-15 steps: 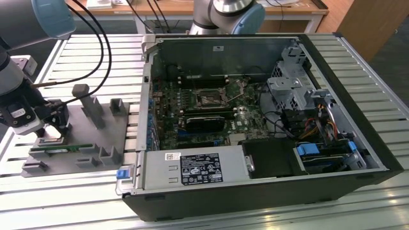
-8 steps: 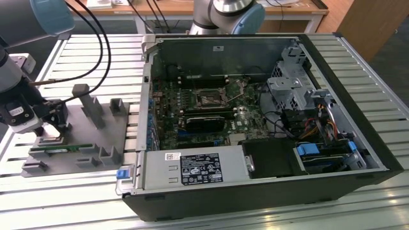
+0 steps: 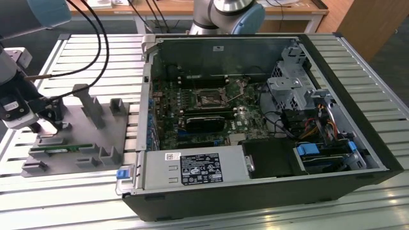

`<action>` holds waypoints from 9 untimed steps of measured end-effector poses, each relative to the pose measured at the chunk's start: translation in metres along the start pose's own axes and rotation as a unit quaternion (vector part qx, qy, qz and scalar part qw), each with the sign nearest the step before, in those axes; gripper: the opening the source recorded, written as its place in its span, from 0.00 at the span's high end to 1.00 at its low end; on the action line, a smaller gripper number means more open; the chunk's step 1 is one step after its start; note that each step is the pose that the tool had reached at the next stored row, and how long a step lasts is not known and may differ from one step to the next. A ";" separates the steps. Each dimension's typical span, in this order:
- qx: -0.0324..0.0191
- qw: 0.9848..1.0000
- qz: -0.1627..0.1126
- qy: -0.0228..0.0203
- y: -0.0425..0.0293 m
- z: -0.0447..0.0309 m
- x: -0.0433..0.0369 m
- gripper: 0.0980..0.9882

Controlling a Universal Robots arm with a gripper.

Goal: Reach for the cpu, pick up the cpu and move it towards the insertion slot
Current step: 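Pick up the cpu and move it towards the insertion slot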

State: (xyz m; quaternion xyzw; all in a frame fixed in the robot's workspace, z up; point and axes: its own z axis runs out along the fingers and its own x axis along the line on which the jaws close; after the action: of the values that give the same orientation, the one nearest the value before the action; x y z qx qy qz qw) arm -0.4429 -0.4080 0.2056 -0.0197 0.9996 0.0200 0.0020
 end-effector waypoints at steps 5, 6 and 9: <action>0.000 1.000 0.000 0.000 0.0003 -0.0088 -0.0001 0.51; 0.000 1.000 0.000 0.000 0.0004 -0.0099 -0.0001 0.51; -0.001 1.000 0.000 0.000 0.0004 -0.0108 -0.0001 0.51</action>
State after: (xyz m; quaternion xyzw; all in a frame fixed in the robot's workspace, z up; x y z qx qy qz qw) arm -0.4429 -0.4080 0.2164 -0.0197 0.9996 0.0207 0.0021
